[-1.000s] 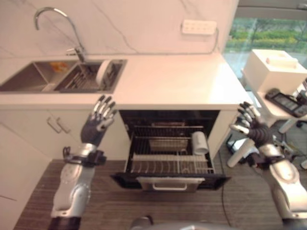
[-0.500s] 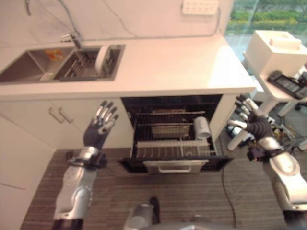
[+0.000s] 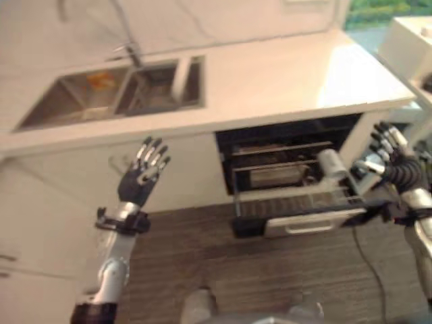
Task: Place the dishes in the dishwasher.
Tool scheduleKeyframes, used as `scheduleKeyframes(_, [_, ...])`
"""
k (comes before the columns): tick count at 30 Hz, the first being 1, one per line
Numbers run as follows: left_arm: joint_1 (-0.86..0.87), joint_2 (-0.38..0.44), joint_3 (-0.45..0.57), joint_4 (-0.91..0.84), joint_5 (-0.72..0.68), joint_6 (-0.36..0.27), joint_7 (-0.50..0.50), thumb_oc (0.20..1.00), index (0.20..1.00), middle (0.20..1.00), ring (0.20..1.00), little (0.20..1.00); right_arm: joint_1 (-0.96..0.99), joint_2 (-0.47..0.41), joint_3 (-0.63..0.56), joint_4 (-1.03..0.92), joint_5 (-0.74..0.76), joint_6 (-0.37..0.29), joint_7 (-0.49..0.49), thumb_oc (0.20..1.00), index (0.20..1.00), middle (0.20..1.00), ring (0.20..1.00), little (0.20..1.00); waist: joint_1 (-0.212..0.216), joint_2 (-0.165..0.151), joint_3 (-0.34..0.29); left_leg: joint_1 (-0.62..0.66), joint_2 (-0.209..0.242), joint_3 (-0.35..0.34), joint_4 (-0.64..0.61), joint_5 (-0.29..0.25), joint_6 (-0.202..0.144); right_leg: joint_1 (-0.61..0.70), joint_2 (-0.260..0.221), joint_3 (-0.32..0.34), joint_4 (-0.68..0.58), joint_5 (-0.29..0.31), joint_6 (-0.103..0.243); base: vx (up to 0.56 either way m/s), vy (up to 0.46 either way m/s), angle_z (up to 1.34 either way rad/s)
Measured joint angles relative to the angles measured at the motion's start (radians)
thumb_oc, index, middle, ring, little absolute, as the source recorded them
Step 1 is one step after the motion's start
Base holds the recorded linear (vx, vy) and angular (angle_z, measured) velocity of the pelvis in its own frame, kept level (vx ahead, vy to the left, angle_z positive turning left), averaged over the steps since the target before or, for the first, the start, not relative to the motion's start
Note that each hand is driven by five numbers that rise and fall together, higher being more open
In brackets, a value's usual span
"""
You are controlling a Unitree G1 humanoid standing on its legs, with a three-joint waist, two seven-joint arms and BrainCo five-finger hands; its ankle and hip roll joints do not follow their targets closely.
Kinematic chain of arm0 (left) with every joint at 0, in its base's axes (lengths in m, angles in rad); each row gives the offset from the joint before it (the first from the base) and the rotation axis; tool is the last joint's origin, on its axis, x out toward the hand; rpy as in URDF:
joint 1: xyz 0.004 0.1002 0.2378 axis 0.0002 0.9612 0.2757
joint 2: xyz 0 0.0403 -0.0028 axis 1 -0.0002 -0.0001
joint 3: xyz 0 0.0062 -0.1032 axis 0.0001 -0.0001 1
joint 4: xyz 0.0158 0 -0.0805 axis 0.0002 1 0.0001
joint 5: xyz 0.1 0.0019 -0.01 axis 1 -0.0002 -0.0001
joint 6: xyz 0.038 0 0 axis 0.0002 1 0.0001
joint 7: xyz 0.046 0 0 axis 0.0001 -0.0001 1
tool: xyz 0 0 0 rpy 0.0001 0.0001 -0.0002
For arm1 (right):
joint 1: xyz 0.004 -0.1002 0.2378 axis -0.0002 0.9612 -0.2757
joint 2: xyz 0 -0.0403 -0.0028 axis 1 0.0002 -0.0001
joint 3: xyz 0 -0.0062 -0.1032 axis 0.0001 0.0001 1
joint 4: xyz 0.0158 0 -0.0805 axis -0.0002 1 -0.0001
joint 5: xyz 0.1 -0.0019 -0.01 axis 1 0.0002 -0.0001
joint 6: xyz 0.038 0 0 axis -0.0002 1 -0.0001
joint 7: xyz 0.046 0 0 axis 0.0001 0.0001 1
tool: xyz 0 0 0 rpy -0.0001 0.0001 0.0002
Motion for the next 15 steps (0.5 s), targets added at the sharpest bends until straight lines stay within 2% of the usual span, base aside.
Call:
scheduleKeyframes(1, [0.001, 0.040, 0.005, 0.007, 0.000, 0.003, -0.006, 1.000, 1.000, 1.000, 1.000, 1.000, 0.014, 0.052, -0.004, -0.022, 0.001, -0.008, -0.010, 1.000, 1.000, 1.000, 1.000, 1.000, 0.011, -0.039, -0.016, -0.001, -0.076, 0.030, 0.008, 0.002, 0.080, -0.065, -0.038, 0.095, 0.027, 0.221, 0.056, -0.15, 1.017, 0.38])
scheduleKeyframes(2, [-0.004, 0.039, 0.004, 0.008, 0.000, 0.022, -0.020, 1.000, 1.000, 1.000, 1.000, 1.000, 0.065, 0.096, -0.007, -0.026, 0.000, -0.010, -0.023, 1.000, 1.000, 1.000, 1.000, 1.000, 0.017, -0.063, -0.016, -0.001, -0.122, 0.042, 0.017, 0.012, 0.117, -0.110, -0.080, 0.136, 0.042, 0.352, -0.033, -0.15, 1.014, -0.10])
scheduleKeyframes(3, [-0.007, 0.035, 0.001, 0.002, 0.001, 0.028, -0.028, 1.000, 1.000, 1.000, 1.000, 1.000, 0.107, 0.145, -0.003, -0.029, -0.001, -0.012, -0.027, 1.000, 1.000, 1.000, 1.000, 1.000, 0.036, -0.091, -0.019, -0.015, -0.163, 0.077, 0.043, -0.014, 0.169, -0.157, -0.124, 0.114, 0.053, 0.405, -0.094, -0.07, 0.911, -0.77])
scheduleKeyframes(4, [-0.008, 0.024, -0.001, 0.001, 0.005, 0.059, -0.028, 1.000, 1.000, 1.000, 1.000, 1.000, 0.062, 0.165, 0.059, 0.035, -0.002, 0.006, -0.019, 1.000, 1.000, 1.000, 1.000, 1.000, 0.071, -0.093, -0.021, -0.019, -0.176, 0.141, 0.038, -0.047, 0.221, -0.170, -0.131, -0.014, 0.032, 0.402, -0.096, 0.00, 0.561, -0.65])
scheduleKeyframes(5, [0.001, -0.035, -0.010, -0.005, 0.005, 0.068, -0.033, 1.000, 1.000, 1.000, 1.000, 1.000, 0.062, 0.142, 0.076, 0.047, -0.001, 0.010, -0.010, 1.000, 1.000, 1.000, 1.000, 1.000, 0.045, -0.008, -0.029, -0.003, -0.130, 0.088, -0.049, 0.023, 0.204, -0.144, 0.123, -0.002, 0.155, 0.017, 0.066, 0.04, 0.469, -0.45])
scheduleKeyframes(6, [0.013, -0.033, -0.006, -0.013, 0.004, 0.068, -0.035, 1.000, 1.000, 1.000, 1.000, 1.000, 0.074, 0.139, 0.081, 0.043, -0.002, 0.011, -0.009, 1.000, 1.000, 1.000, 1.000, 1.000, 0.047, 0.004, -0.025, 0.032, -0.129, 0.081, -0.131, 0.070, 0.096, -0.141, 0.214, -0.004, 0.185, -0.058, 0.042, 0.02, 0.161, 0.31])
scheduleKeyframes(7, [0.015, -0.031, -0.002, 0.003, 0.004, 0.059, -0.034, 1.000, 1.000, 1.000, 1.000, 1.000, 0.075, 0.140, 0.089, 0.038, -0.001, 0.009, -0.004, 1.000, 1.000, 1.000, 1.000, 1.000, 0.046, -0.058, -0.030, 0.030, -0.149, 0.057, -0.163, 0.171, -0.214, -0.143, 0.340, -0.026, 0.195, -0.134, -0.039, 0.02, 0.194, 0.32])
scheduleKeyframes(8, [0.033, 0.008, 0.002, 0.001, 0.004, 0.044, -0.032, 1.000, 1.000, 1.000, 1.000, 1.000, 0.071, 0.125, 0.080, 0.018, -0.001, -0.013, 0.001, 1.000, 1.000, 1.000, 1.000, 1.000, 0.034, -0.129, -0.036, -0.049, -0.171, -0.002, 0.110, 0.059, 0.024, -0.130, 0.357, -0.016, 0.191, -0.190, -0.046, -0.03, 0.045, 0.14])
scheduleKeyframes(9, [0.054, -0.007, 0.000, -0.006, 0.005, 0.045, -0.030, 1.000, 1.000, 1.000, 1.000, 1.000, 0.065, 0.071, 0.068, -0.001, -0.001, -0.027, -0.002, 1.000, 1.000, 1.000, 1.000, 1.000, 0.040, -0.080, -0.059, -0.006, -0.048, -0.068, 0.055, -0.016, -0.038, -0.130, 0.401, 0.007, 0.192, -0.255, 0.010, -0.01, 0.035, -0.24])
scheduleKeyframes(10, [0.073, -0.035, -0.001, 0.000, 0.005, 0.037, -0.017, 1.000, 1.000, 1.000, 1.000, 1.000, 0.027, 0.047, 0.092, 0.031, 0.000, -0.029, 0.004, 1.000, 1.000, 1.000, 1.000, 1.000, 0.044, -0.071, -0.065, 0.058, -0.081, -0.084, -0.047, -0.030, 0.044, -0.125, 0.389, -0.010, 0.184, -0.309, 0.034, -0.01, -0.016, -0.33])
scheduleKeyframes(11, [0.063, -0.021, -0.031, 0.005, 0.005, 0.035, -0.006, 1.000, 1.000, 1.000, 1.000, 1.000, 0.013, 0.032, 0.109, 0.040, 0.000, -0.025, 0.004, 1.000, 1.000, 1.000, 1.000, 1.000, 0.031, -0.062, -0.064, 0.092, -0.108, -0.082, -0.119, 0.032, 0.080, -0.120, 0.403, -0.045, 0.163, -0.329, 0.013, 0.00, -0.071, -0.13])
scheduleKeyframes(12, [0.048, -0.001, -0.052, 0.002, 0.005, 0.032, -0.006, 1.000, 1.000, 1.000, 1.000, 1.000, -0.008, 0.022, 0.109, 0.044, 0.000, -0.027, 0.003, 1.000, 1.000, 1.000, 1.000, 1.000, 0.018, -0.063, -0.065, 0.102, -0.136, -0.074, -0.154, 0.058, 0.083, -0.118, 0.407, -0.068, 0.129, -0.327, 0.004, 0.00, -0.105, 0.17])
scheduleKeyframes(13, [0.025, 0.002, -0.052, 0.005, 0.005, 0.024, -0.001, 1.000, 1.000, 1.000, 1.000, 1.000, -0.032, 0.023, 0.109, 0.056, 0.000, -0.030, -0.003, 1.000, 1.000, 1.000, 1.000, 1.000, 0.017, -0.065, -0.067, 0.100, -0.166, -0.066, -0.154, 0.062, 0.090, -0.122, 0.404, -0.063, 0.109, -0.326, -0.032, 0.02, -0.119, 0.12])
scheduleKeyframes(14, [-0.001, -0.004, -0.056, 0.007, 0.005, 0.018, 0.007, 1.000, 1.000, 1.000, 1.000, 1.000, -0.048, 0.024, 0.115, 0.071, 0.000, -0.029, -0.006, 1.000, 1.000, 1.000, 1.000, 1.000, 0.017, -0.069, -0.070, 0.094, -0.189, -0.061, -0.155, 0.055, 0.088, -0.124, 0.398, -0.048, 0.100, -0.320, -0.043, 0.02, -0.087, 0.05])
scheduleKeyframes(15, [-0.013, -0.006, -0.058, 0.002, 0.005, 0.015, 0.008, 1.000, 1.000, 1.000, 1.000, 1.000, -0.047, 0.025, 0.116, 0.072, 0.000, -0.029, -0.006, 1.000, 1.000, 1.000, 1.000, 1.000, 0.021, -0.054, -0.072, 0.082, -0.199, -0.057, -0.152, 0.049, 0.091, -0.127, 0.399, -0.035, 0.091, -0.319, -0.044, 0.06, -0.092, -0.05])
